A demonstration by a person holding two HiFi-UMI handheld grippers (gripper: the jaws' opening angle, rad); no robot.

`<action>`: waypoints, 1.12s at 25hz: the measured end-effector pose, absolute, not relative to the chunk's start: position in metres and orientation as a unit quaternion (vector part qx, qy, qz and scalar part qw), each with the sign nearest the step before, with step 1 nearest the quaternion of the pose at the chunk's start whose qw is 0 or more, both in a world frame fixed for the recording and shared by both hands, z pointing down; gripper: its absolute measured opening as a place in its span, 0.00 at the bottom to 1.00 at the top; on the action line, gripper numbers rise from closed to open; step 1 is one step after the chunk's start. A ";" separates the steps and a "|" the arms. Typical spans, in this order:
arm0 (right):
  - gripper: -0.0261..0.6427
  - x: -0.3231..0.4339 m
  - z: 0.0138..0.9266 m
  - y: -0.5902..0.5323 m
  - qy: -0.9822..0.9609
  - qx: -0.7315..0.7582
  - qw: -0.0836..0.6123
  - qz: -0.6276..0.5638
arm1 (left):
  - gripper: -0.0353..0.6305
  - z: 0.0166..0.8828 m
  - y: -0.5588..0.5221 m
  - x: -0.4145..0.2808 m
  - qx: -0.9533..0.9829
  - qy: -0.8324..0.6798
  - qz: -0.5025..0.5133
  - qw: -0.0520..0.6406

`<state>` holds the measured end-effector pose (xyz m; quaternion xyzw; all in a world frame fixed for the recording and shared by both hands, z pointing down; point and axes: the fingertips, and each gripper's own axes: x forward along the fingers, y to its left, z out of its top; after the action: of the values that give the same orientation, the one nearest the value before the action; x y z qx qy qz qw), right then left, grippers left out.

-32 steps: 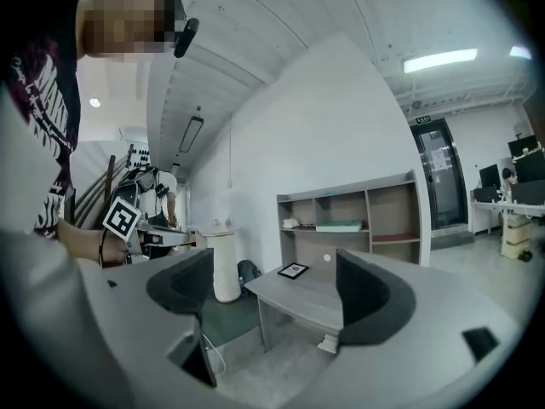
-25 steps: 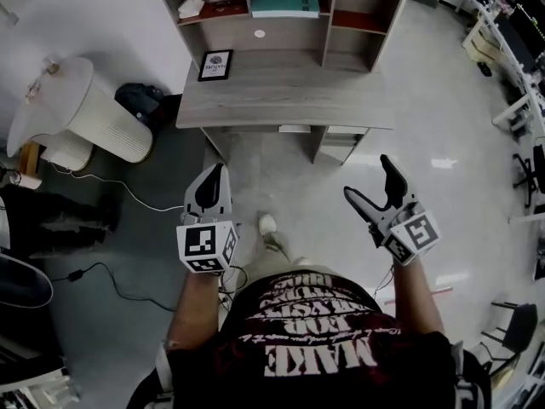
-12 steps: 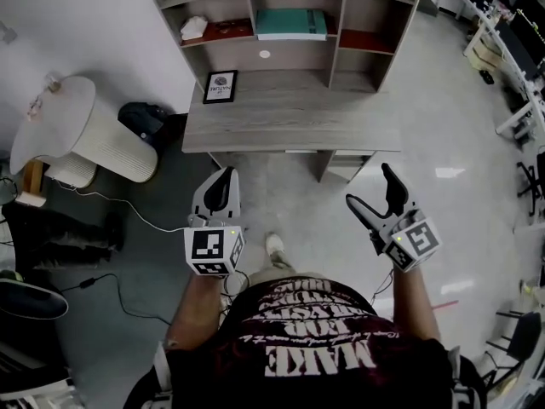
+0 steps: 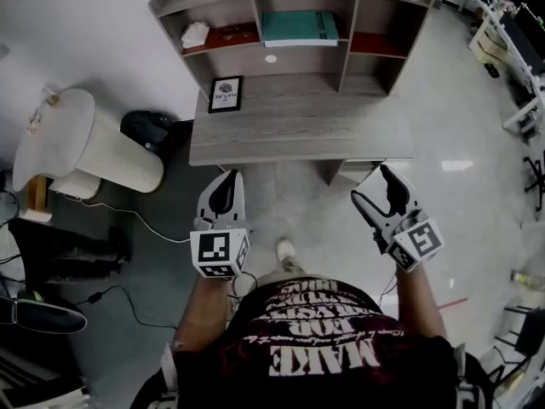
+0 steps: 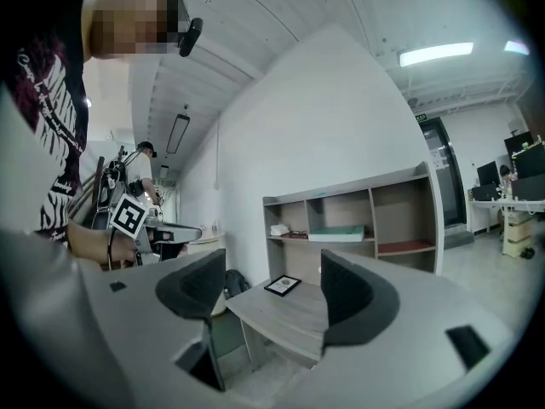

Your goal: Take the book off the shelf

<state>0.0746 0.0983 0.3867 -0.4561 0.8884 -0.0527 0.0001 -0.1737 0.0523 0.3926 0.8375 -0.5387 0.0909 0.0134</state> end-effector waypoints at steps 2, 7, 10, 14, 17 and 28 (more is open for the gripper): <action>0.54 0.074 0.387 0.088 0.883 -0.468 -0.014 -0.047 | 0.06 0.391 0.039 -0.176 0.840 -0.535 0.090 0.013; 0.44 0.071 0.383 0.066 0.871 -0.490 -0.016 -0.039 | 0.06 0.393 0.009 -0.177 0.850 -0.520 0.085 0.019; 0.44 0.068 0.387 0.050 0.864 -0.502 -0.023 -0.044 | 0.06 0.392 -0.010 -0.181 0.855 -0.511 0.082 0.017; 0.43 0.061 0.391 0.026 0.854 -0.516 -0.041 -0.046 | 0.06 0.391 -0.036 -0.192 0.859 -0.505 0.078 0.019; 0.43 0.051 0.388 0.009 0.852 -0.520 -0.039 -0.047 | 0.06 0.392 -0.053 -0.201 0.862 -0.501 0.077 0.021; 0.42 0.043 0.387 -0.016 0.843 -0.533 -0.033 -0.060 | 0.06 0.404 -0.089 -0.203 0.873 -0.481 0.073 0.034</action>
<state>0.0430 -0.0157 0.3872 -0.5328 0.8435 -0.0605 -0.0326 -0.2028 -0.0887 0.4039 0.8732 -0.4807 0.0726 0.0336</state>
